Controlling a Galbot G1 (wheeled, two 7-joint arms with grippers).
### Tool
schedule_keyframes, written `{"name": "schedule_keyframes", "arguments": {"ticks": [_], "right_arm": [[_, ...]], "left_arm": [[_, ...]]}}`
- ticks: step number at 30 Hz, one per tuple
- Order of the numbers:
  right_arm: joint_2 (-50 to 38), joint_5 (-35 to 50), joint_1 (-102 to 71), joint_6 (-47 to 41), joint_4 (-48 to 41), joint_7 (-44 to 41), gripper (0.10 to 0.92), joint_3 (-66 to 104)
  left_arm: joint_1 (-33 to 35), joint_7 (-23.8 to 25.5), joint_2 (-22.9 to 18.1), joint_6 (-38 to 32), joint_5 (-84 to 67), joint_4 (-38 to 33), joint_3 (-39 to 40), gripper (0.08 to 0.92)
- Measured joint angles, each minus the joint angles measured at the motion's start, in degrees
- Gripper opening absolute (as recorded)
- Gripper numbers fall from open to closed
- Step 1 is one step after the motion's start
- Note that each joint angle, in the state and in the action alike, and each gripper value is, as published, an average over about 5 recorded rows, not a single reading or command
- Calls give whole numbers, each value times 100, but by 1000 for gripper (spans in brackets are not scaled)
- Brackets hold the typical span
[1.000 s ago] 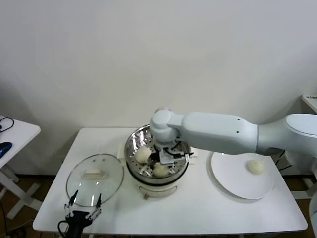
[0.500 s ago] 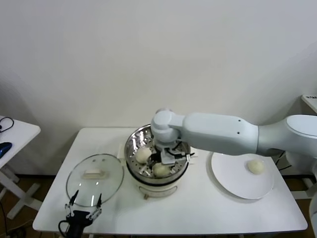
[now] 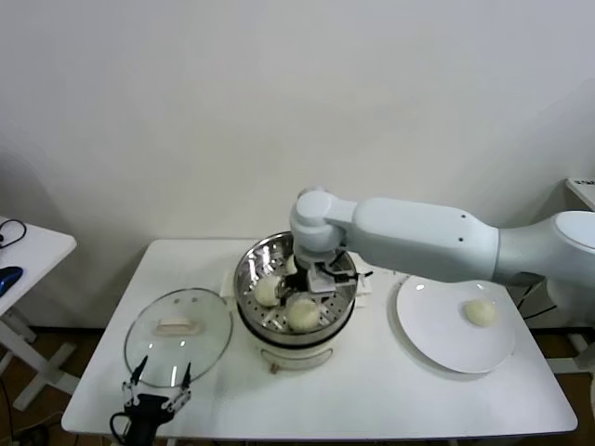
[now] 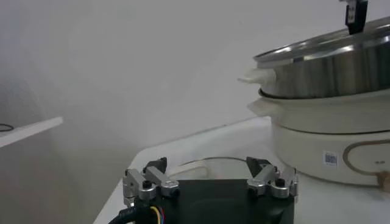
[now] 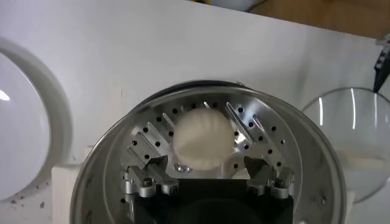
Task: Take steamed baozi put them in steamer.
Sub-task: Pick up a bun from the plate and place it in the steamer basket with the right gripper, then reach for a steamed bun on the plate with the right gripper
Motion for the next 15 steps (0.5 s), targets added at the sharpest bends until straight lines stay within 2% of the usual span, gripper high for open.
{"name": "schedule_keyframes", "arguments": {"ticks": [4,15], "right_arm": [[-298,408,316,-281,-31,14,823,-109],[-1602,2337,1112,-1751,-611,88,823,-817]], "left_arm": [[-32,10,40,9,-17,-41,10,823],[-127,104,136,-21,-122,-150,96,823]]}}
